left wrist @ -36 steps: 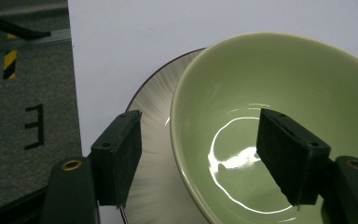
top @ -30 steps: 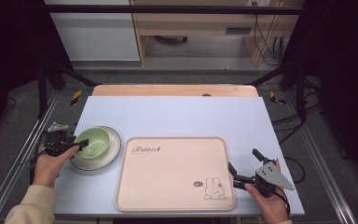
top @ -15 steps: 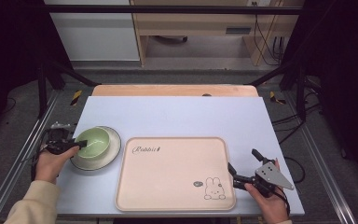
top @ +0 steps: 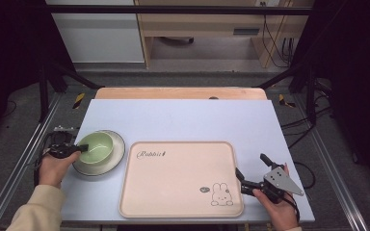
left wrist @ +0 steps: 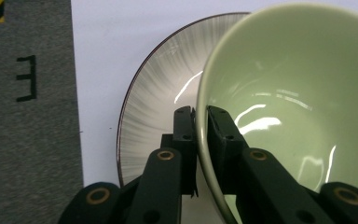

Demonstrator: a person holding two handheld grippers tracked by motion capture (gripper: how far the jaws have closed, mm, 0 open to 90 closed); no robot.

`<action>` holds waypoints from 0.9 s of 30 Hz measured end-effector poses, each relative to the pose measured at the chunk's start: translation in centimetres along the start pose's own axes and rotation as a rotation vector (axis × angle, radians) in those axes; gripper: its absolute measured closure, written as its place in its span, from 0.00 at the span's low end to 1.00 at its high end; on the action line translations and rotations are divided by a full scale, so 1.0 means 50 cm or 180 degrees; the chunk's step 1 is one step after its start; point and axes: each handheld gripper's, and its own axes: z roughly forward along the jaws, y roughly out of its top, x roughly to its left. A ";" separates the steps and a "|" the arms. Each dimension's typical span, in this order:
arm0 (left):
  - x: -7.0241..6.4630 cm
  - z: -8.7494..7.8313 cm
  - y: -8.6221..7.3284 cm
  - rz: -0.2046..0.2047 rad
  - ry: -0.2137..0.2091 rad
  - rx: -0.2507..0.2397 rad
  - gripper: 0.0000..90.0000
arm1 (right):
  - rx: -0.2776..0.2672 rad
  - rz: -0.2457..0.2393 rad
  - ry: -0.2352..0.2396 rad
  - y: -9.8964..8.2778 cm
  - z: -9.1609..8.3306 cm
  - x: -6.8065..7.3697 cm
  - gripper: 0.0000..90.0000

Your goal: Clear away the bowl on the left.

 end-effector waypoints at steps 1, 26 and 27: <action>0.003 -0.004 -0.002 -0.0100 -0.0105 -0.0066 0.92 | -0.0002 -0.0002 0.0000 0.000 0.000 0.000 0.02; -0.067 -0.051 0.031 -0.0092 -0.0332 -0.0346 0.92 | -0.0030 -0.0024 0.0009 0.002 -0.001 0.002 0.02; -0.077 -0.051 0.037 -0.0064 -0.0359 -0.0347 0.92 | -0.0033 -0.0030 0.0010 0.002 -0.002 0.002 0.02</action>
